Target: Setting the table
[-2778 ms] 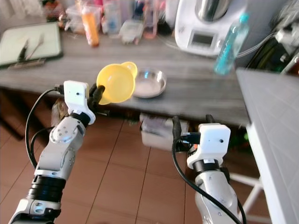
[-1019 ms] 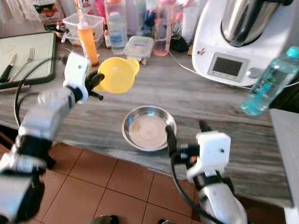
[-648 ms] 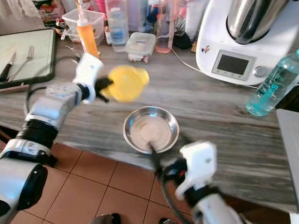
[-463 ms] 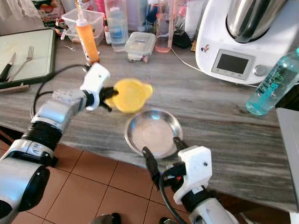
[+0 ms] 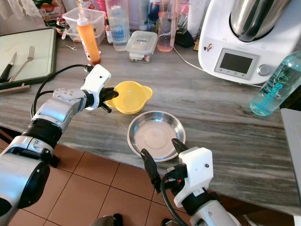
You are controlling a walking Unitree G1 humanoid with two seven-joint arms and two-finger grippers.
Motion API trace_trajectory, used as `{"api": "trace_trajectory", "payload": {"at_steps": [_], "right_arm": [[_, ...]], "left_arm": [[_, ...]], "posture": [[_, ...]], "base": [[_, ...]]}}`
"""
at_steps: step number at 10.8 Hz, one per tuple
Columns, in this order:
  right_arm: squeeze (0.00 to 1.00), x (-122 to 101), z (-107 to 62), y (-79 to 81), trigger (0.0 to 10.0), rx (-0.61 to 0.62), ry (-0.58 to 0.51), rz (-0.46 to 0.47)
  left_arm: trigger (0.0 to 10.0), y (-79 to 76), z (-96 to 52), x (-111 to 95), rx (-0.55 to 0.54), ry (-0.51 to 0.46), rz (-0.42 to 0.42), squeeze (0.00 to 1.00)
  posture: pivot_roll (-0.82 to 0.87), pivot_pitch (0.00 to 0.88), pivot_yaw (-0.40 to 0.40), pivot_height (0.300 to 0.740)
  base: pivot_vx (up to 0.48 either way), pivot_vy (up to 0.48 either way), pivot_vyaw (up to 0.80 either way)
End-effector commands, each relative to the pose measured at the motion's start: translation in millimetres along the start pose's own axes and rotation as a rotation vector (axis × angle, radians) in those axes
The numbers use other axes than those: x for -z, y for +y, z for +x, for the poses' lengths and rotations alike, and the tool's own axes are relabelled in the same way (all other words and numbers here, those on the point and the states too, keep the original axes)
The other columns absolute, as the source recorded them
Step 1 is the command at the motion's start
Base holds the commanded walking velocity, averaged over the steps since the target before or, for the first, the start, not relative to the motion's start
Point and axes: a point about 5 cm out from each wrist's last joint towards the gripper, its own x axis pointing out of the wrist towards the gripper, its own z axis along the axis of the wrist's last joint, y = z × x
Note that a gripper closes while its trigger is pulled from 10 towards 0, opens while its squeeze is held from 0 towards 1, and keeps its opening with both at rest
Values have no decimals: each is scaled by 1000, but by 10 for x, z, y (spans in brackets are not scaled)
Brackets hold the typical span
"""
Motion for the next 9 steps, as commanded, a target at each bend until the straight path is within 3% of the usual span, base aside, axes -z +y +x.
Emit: {"api": "trace_trajectory", "payload": {"at_steps": [1,4,9], "right_arm": [[0,-43,-14,30,10000,-8,-14,1],[0,-36,-5,40,10000,-8,-16,15],[0,-15,12,36,10000,-10,-14,28]], "left_arm": [[10000,48,-16,18,-15,25,17,0],[10000,61,-15,37,-8,42,33,1000],[10000,104,-36,34,-6,45,45,1000]], "posture": [[92,174,22,740],[92,172,27,740],[99,172,25,740]], "base": [[0,0,0],[0,0,0],[0,0,0]]}}
